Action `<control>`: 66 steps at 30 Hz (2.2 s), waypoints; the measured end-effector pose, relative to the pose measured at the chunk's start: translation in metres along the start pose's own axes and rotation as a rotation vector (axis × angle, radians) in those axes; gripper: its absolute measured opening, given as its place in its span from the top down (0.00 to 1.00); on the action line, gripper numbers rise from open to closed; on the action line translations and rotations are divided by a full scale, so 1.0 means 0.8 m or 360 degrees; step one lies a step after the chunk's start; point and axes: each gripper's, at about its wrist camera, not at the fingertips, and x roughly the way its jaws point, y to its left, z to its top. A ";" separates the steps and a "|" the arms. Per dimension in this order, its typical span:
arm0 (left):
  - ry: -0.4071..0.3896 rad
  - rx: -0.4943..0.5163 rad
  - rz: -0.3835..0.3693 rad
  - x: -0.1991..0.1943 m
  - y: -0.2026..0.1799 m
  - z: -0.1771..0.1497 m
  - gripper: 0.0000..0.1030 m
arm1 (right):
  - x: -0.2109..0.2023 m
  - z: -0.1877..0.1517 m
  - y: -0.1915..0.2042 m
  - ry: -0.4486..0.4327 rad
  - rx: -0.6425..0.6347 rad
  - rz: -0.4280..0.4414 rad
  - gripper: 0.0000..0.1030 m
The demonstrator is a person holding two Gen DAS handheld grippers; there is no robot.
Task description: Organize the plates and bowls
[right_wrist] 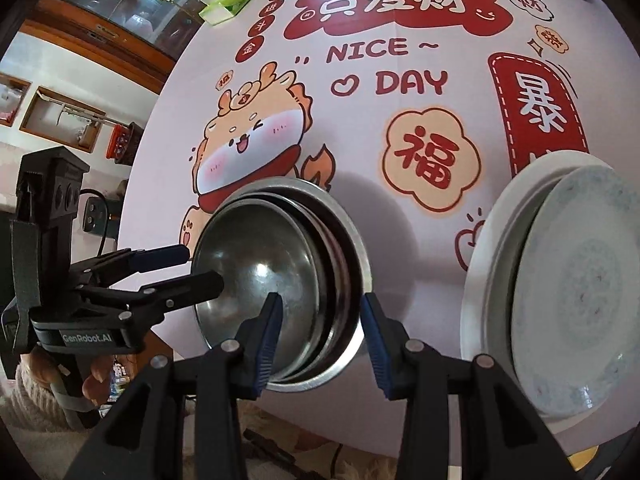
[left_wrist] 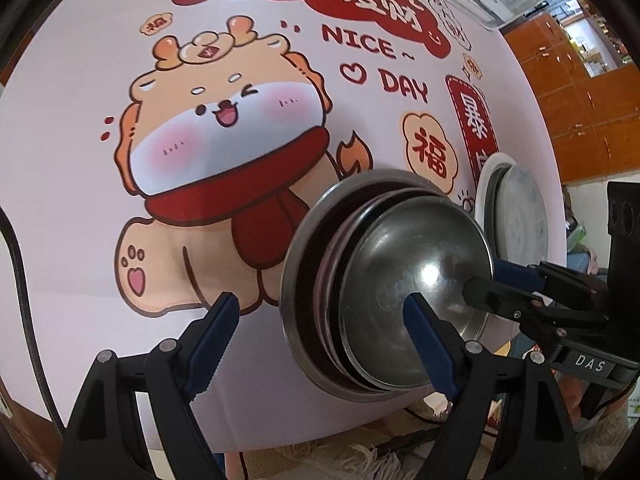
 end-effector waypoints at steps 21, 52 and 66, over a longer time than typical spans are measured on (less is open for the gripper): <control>0.0117 -0.0005 -0.0064 0.019 0.003 -0.007 0.51 | 0.023 -0.008 -0.019 0.0127 0.0154 0.0109 0.61; -0.0057 0.0329 -0.0062 -0.049 -0.134 0.015 0.62 | -0.099 -0.049 -0.070 -0.0230 0.0297 -0.0039 0.66; -0.0022 0.0484 -0.0107 0.023 -0.295 0.055 0.62 | -0.156 -0.068 -0.198 -0.0298 0.0375 -0.0269 0.66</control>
